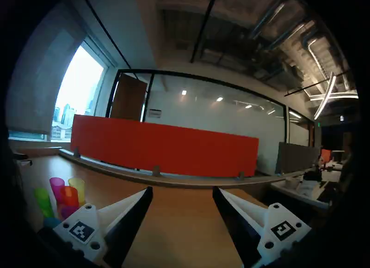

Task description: Pour water

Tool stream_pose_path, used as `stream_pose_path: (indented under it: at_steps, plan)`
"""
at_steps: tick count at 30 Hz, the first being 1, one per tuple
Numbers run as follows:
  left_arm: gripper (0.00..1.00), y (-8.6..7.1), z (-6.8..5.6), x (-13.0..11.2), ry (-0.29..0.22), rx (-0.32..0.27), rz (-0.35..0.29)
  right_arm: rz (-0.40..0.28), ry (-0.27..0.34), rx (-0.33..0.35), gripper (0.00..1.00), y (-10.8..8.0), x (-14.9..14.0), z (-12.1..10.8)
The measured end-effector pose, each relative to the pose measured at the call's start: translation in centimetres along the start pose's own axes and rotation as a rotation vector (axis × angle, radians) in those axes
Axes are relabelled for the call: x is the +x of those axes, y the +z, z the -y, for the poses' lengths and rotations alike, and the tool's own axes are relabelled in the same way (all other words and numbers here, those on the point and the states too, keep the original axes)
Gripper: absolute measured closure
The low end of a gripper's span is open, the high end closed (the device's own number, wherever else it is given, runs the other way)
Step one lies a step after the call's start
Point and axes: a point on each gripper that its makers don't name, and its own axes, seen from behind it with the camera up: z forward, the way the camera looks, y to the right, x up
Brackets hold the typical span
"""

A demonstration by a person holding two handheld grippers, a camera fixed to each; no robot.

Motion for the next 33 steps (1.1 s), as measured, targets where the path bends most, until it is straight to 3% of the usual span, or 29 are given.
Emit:
stream_pose_path:
  at_steps: [18,33]
  plan:
    - [0.17,0.0,0.0,0.0,0.0,0.0,0.0,0.017,0.081,0.068,0.0,1.1,-5.2,1.4]
    - [0.17,0.0,0.0,0.0,0.0,0.0,0.0,0.035,0.118,0.068,0.0,1.4,-7.4,1.2]
